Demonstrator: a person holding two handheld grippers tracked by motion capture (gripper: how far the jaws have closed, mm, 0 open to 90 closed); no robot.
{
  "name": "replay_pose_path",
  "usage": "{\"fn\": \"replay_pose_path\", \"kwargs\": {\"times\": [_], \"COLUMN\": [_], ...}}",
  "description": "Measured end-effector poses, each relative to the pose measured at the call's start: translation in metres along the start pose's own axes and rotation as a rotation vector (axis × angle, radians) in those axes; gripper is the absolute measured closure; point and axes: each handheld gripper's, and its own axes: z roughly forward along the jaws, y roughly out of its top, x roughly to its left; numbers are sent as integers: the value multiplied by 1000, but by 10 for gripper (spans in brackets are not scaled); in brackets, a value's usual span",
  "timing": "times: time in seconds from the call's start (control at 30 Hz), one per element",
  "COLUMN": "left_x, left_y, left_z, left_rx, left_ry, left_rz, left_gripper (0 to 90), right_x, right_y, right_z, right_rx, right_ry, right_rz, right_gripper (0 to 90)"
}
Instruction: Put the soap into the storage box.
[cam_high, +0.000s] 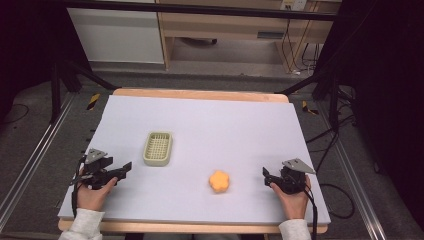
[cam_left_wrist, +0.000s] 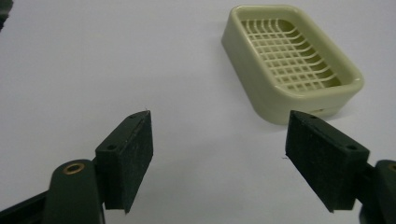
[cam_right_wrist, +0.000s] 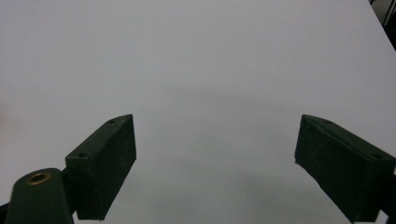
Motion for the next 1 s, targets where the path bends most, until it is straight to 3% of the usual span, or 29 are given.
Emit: {"fn": "replay_pose_path", "kwargs": {"times": [0.17, 0.43, 1.0], "left_x": [-9, -23, -50], "left_y": [4, 8, 14], "left_z": [-3, -4, -2], "left_rx": [-19, -28, -13], "left_ry": [-17, -41, -89], "left_rz": [16, 54, 125], "left_gripper": [241, 242, 234], "right_x": [-2, -1, -1], "right_y": [0, 0, 0], "right_z": [-2, -2, -3], "right_rx": [-13, -14, -11], "right_ry": [5, 3, 22], "right_rz": [15, 0, 9], "right_gripper": [130, 131, 144]}}
